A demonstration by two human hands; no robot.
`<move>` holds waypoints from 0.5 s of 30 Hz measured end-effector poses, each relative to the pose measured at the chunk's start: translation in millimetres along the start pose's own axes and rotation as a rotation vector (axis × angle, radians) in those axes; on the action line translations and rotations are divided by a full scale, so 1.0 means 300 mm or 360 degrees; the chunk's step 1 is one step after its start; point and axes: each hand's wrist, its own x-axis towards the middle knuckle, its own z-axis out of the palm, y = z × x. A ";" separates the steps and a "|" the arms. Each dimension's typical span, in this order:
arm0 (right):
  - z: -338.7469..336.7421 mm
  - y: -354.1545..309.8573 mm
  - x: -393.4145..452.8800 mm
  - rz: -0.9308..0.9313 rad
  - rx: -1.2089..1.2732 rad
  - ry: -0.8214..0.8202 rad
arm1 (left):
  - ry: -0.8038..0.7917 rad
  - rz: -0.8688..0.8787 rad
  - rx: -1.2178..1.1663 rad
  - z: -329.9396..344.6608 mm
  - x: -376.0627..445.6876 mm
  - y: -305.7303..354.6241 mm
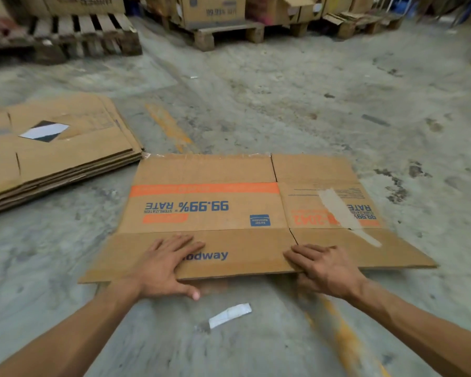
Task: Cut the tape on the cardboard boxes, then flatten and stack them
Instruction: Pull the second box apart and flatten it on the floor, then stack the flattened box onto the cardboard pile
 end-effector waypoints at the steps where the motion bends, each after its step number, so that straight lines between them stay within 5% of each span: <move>1: -0.019 0.010 0.010 0.0065 -0.0015 0.0057 | 0.0082 0.0054 0.0040 -0.030 -0.013 0.017; 6: -0.128 0.063 0.068 0.0455 0.0033 0.0292 | 0.0609 0.0351 0.0614 -0.140 -0.052 0.090; 15: -0.243 0.114 0.151 0.0593 0.0122 0.0625 | 0.0950 0.0051 0.0907 -0.137 -0.073 0.145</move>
